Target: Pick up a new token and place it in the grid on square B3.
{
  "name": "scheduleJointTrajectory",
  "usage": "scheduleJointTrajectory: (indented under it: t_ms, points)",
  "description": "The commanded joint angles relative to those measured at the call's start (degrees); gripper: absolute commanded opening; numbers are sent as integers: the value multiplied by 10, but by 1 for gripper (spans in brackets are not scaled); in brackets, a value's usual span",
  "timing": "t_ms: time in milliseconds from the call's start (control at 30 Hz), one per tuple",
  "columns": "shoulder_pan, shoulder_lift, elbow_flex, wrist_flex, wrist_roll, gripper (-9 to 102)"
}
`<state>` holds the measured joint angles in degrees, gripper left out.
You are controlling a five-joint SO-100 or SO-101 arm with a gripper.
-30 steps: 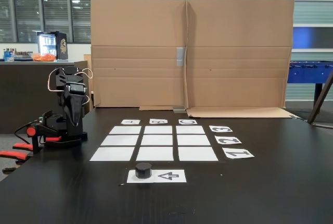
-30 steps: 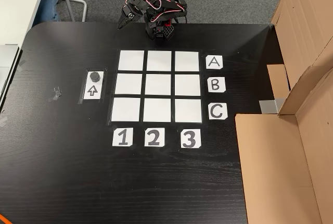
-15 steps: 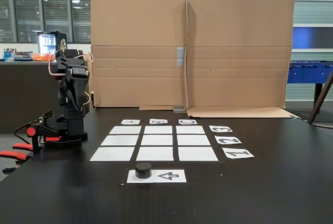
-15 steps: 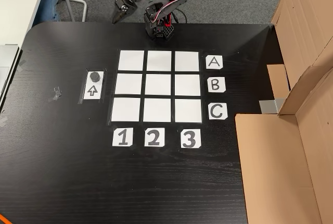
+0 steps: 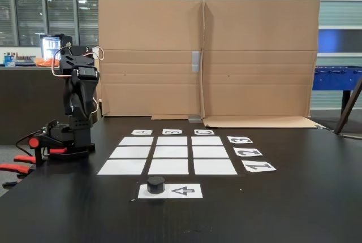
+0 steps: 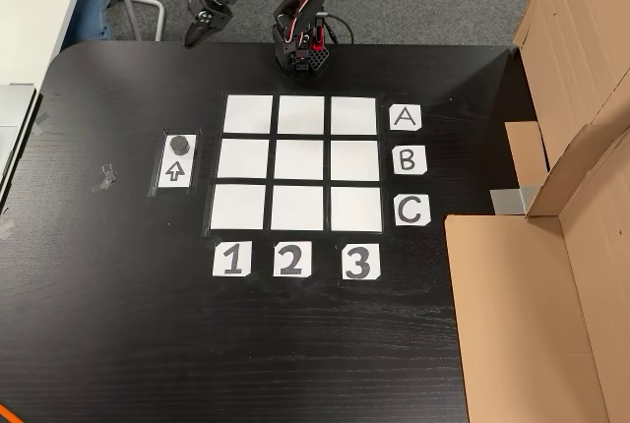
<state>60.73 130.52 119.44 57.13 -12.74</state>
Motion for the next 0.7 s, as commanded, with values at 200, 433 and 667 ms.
scheduleJointTrajectory:
  t_ms: [200, 433, 667]
  points:
    - [8, -237, -223, -10, 1, -1]
    - [-17, -318, -307, 67, -1, -1]
    - [-84, -361, -351, 141, -1, -1]
